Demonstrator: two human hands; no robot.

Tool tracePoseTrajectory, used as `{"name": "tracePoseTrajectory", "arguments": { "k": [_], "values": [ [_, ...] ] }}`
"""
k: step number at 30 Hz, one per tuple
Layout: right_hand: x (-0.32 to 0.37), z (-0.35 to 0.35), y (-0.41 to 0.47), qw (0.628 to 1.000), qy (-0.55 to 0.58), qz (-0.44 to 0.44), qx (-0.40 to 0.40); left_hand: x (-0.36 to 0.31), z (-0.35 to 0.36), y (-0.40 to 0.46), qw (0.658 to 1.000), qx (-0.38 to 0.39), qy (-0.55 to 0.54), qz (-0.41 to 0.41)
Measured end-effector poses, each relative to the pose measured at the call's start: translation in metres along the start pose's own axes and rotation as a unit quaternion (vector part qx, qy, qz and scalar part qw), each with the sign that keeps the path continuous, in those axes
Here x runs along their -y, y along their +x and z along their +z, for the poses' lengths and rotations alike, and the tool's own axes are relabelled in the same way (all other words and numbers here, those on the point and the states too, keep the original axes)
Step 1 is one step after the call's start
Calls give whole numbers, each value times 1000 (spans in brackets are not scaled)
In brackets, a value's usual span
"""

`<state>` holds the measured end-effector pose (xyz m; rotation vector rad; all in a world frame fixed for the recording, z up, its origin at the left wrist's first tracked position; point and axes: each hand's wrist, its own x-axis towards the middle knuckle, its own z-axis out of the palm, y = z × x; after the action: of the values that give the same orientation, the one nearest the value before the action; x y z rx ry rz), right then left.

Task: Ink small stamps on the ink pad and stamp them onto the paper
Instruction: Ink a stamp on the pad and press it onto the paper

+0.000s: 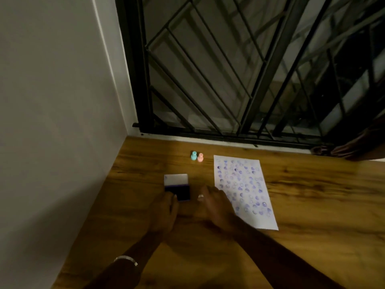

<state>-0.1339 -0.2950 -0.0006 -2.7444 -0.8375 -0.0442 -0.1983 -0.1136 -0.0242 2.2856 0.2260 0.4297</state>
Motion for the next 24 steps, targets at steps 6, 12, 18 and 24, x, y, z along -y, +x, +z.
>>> {"name": "tracePoseTrajectory", "arguments": {
  "k": [6, 12, 18, 24],
  "values": [
    [-45, -5, -40, 995, -46, 89, -12, -41, 52, -7, 990, 135, 22, 38],
    [-78, -17, -70, 991, -66, 112, -18, -62, 95, -22, 976, 164, 112, 89],
    [-94, -21, -87, 989, -57, 139, 13, -60, 110, -32, 961, 162, 183, 130],
    [-102, -14, -92, 988, -57, 133, 53, -58, 113, -33, 962, 142, 187, 139]
  ]
}}
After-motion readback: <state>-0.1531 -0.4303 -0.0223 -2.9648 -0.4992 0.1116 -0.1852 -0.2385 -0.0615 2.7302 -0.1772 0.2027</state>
